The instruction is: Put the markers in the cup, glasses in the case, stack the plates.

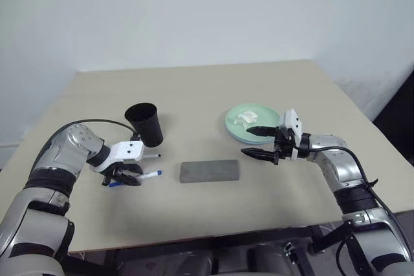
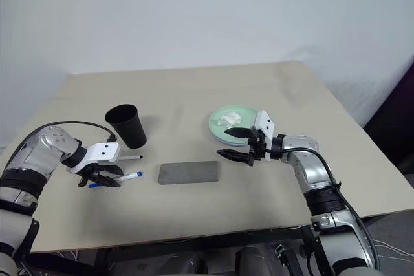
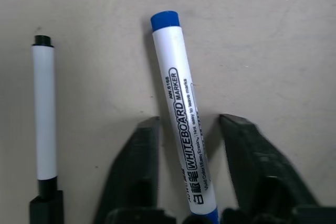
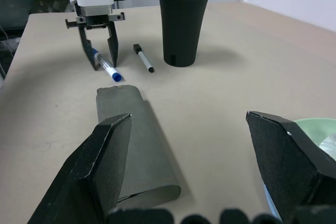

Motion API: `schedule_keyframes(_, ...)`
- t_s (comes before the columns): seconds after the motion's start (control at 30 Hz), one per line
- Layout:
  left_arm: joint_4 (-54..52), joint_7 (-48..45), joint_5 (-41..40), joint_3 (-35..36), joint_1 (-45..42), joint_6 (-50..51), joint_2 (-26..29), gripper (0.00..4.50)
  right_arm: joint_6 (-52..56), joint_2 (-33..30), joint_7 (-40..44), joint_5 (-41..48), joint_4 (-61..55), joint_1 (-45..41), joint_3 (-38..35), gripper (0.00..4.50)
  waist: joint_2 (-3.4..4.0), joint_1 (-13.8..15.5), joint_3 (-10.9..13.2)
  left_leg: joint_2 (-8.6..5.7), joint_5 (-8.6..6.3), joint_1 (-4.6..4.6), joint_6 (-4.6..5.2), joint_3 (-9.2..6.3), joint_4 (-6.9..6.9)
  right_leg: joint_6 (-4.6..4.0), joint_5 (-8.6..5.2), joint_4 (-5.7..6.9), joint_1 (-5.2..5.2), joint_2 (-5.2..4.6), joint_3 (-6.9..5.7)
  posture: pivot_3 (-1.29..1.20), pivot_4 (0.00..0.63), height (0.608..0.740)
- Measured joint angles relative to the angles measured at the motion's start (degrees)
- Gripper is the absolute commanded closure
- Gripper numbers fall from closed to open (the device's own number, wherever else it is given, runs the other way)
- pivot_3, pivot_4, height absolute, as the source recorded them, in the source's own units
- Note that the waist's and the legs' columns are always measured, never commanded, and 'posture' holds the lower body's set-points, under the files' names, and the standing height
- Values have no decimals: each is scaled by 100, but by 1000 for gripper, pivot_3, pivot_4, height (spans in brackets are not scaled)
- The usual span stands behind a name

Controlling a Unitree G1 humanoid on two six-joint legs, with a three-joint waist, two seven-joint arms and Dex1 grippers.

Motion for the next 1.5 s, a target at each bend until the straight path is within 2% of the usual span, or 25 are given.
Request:
schedule_keyframes(0.07,0,-5,-1,8,0,3,0,4343,-5,0,-4,-2,0,0,0,715,0,-2,0,0,0,0,0,3,0,0,0,0,-1,0,1,0,0,740)
schedule_keyframes(0.1,-1,-14,-7,16,0,4,-1,4418,-7,0,-7,-4,0,0,0,715,2,-2,0,0,0,0,0,5,-1,0,0,0,-2,0,2,0,0,740)
schedule_keyframes(0.3,-561,-60,-299,256,296,191,-32,4418,-14,11,-28,-12,-1,4,0,715,-1,6,1,-2,-1,-6,0,0,-2,0,0,-3,-5,-2,2,0,0,740)
schedule_keyframes(0.47,-1918,24,-1357,982,514,1155,-269,4418,-23,20,-32,-25,-2,7,0,715,-13,0,6,-3,-2,-10,0,-6,-1,0,0,-5,-7,-2,1,0,0,740)
schedule_keyframes(0.67,-3355,1041,-2804,2259,588,2656,-868,4418,-25,20,-32,-28,-2,8,0,715,-11,-24,7,11,-6,-4,-9,-5,-6,1,1,-4,-9,4,-6,0,0,740)
schedule_keyframes(0.8,-3735,1912,-3209,2821,713,2908,-1229,4418,-24,31,-32,-29,-2,7,1,715,-11,-56,7,25,-12,0,-23,-5,-6,-1,3,-3,-8,11,-14,0,0,740)
schedule_keyframes(0.93,-3617,3205,-3176,3401,696,2411,-1709,4418,-24,54,-28,-30,-2,3,15,715,-13,-58,6,27,-10,2,-31,-5,-5,-5,5,-5,-6,12,-14,0,0,740)
schedule_keyframes(1.17,-2677,4653,-2610,3723,586,1076,-1779,4418,-24,60,-7,-31,2,-133,45,715,-13,-91,6,25,-12,3,-34,-2,-6,-9,8,-6,-6,12,-15,0,0,740)
schedule_keyframes(1.27,-2226,4960,-2490,3734,516,692,-1797,4418,-18,70,33,-22,-3,-186,47,715,-16,-90,4,23,-13,2,-35,-2,-6,-9,9,-6,-6,12,-16,0,0,740)
schedule_keyframes(1.5,-1426,5022,-2380,3602,499,166,-1910,4418,75,104,50,101,-222,-243,22,715,-16,-92,4,19,-13,1,-34,-2,-7,-14,12,-7,-8,10,-16,0,0,740)
